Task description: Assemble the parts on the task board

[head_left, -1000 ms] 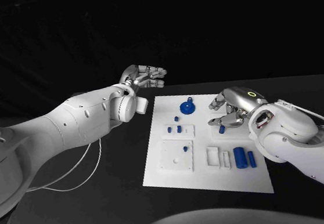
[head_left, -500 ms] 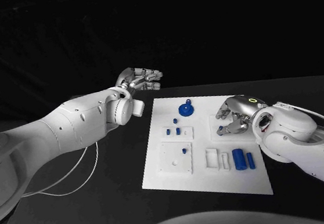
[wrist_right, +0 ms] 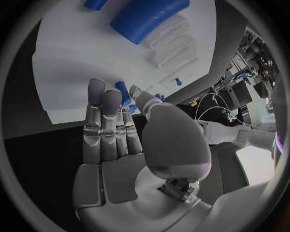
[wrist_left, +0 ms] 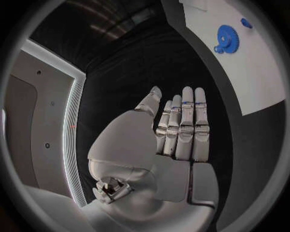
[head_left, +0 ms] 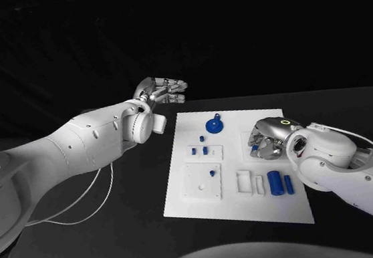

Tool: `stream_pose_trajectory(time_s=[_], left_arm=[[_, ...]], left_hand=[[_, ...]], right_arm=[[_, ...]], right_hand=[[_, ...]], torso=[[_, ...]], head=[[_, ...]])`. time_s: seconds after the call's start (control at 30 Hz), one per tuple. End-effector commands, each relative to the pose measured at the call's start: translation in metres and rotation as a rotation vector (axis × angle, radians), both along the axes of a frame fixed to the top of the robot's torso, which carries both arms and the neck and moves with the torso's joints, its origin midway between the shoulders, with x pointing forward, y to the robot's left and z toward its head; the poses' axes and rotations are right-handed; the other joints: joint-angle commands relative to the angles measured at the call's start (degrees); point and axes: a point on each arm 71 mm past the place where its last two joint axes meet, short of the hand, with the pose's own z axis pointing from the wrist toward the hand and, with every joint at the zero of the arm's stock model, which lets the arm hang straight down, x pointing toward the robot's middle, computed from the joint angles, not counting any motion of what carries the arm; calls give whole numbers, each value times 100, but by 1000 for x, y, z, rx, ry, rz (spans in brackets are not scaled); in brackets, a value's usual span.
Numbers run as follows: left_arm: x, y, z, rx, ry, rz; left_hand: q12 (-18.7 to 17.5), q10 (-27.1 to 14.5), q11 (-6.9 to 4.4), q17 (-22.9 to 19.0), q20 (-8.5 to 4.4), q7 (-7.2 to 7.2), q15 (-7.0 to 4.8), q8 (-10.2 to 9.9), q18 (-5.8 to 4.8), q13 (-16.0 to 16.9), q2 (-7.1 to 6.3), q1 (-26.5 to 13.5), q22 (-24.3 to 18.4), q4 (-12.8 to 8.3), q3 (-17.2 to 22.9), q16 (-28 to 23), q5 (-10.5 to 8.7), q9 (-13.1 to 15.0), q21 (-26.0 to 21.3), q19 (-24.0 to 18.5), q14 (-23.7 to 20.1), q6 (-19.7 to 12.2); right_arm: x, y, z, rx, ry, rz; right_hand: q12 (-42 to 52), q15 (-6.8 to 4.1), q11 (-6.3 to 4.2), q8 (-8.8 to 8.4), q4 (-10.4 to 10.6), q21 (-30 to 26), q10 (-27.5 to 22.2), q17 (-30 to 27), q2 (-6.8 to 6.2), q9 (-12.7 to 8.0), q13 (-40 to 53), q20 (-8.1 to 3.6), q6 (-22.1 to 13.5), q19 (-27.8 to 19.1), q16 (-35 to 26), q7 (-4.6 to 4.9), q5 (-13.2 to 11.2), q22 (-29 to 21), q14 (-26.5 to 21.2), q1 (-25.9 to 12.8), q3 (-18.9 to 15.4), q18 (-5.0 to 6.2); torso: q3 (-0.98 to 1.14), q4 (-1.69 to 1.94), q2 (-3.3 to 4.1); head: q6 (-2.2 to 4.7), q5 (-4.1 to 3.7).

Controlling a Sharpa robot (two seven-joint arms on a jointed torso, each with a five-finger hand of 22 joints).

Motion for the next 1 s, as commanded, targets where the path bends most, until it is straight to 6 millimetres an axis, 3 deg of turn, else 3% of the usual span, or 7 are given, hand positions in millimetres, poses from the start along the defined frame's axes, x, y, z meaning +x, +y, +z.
stream_pose_trajectory(time_s=[0.03, 0.13, 0.27, 0.33, 0.43, 0.73, 1.0], left_arm=[[0, -2, 0, -12, -7, -7], [0, -2, 0, -12, -7, -8], [0, -2, 0, -13, -7, -10], [0, -2, 0, -12, -7, -9], [0, -1, 0, -11, -6, -7], [0, 1, 0, -9, -6, -2], [1, 1, 0, -7, -7, 1]], left_hand=[[-7, -42, -7, -6, 29, 3, 2, 28, -60, -4, 24, 8, -9, 1, -33, -21, -3, 7, 27, 13, -48, -56], [-7, -42, -7, -6, 29, 3, 2, 28, -60, -4, 24, 8, -9, 1, -33, -21, -3, 7, 27, 13, -48, -56], [-8, -49, -5, -6, 32, 4, 3, 28, -59, -4, 31, 3, -21, 16, -36, -21, -2, 7, 28, 14, -49, -61], [-8, -49, -5, -6, 32, 4, 3, 28, -59, -4, 31, 3, -21, 16, -36, -21, -2, 7, 28, 14, -49, -61], [-8, -49, -5, -6, 32, 4, 3, 28, -59, -4, 31, 3, -21, 16, -36, -21, -2, 7, 28, 14, -49, -61], [-6, -52, -5, -5, 33, 4, 3, 32, -56, -4, 56, 14, -37, 33, -21, -20, -2, 7, 29, 14, -50, -62], [-7, -53, -5, -4, 32, 3, 3, 33, -54, -4, 64, 14, -46, 48, -16, -20, -2, 7, 33, 16, -49, -63]], right_arm=[[-1, 3, 1, -17, -9, 11], [-2, 4, 1, -15, -17, 12], [-2, 4, 2, -15, -30, 1], [-1, 3, 3, -17, -39, -7], [-1, 2, 4, -20, -51, -17], [-3, 5, 12, -9, -107, -20], [-9, 14, 37, 49, -161, 5]], right_hand=[[4, -64, -40, 5, -67, 79, 199, 17, 60, 9, 2, -62, 120, 245, 26, 2, -18, 20, 18, 9, 270, -84], [25, -108, -121, 27, -217, 131, 432, 32, 151, 24, 17, -102, 280, 235, 19, -29, -10, 39, 22, 75, 581, -116], [24, -147, -133, 11, -468, 204, 595, 53, 234, 33, 32, -161, 405, 217, 5, -37, -1, 101, 24, 58, 1193, -138], [20, -158, -135, 5, -662, 293, 683, 72, 134, 51, 42, -174, 469, 199, 2, -44, 5, 209, 44, -199, 1777, -120], [21, -161, -136, 6, -816, 360, 734, 90, 134, 64, 46, -186, 504, 179, -8, -50, -6, 313, 53, -259, 2041, -101], [16, -183, -164, 1, -916, 450, 828, 160, 194, 82, 48, -208, 572, 151, -31, -89, -12, 526, 103, -130, 2043, -95], [19, -187, -168, 6, -918, 444, 851, 187, 184, 86, 49, -211, 602, 154, -47, -95, -11, 567, 112, -135, 2038, -96]], torso=[[3, -3, 0], [3, -3, 0], [2, 0, 0], [3, -2, 1], [2, -2, -1], [-1, 1, -6], [-3, 5, -5]], head=[[-11, 7], [-11, 7], [-24, 5], [-34, 5], [-40, 6], [-59, 20], [-50, 42]])
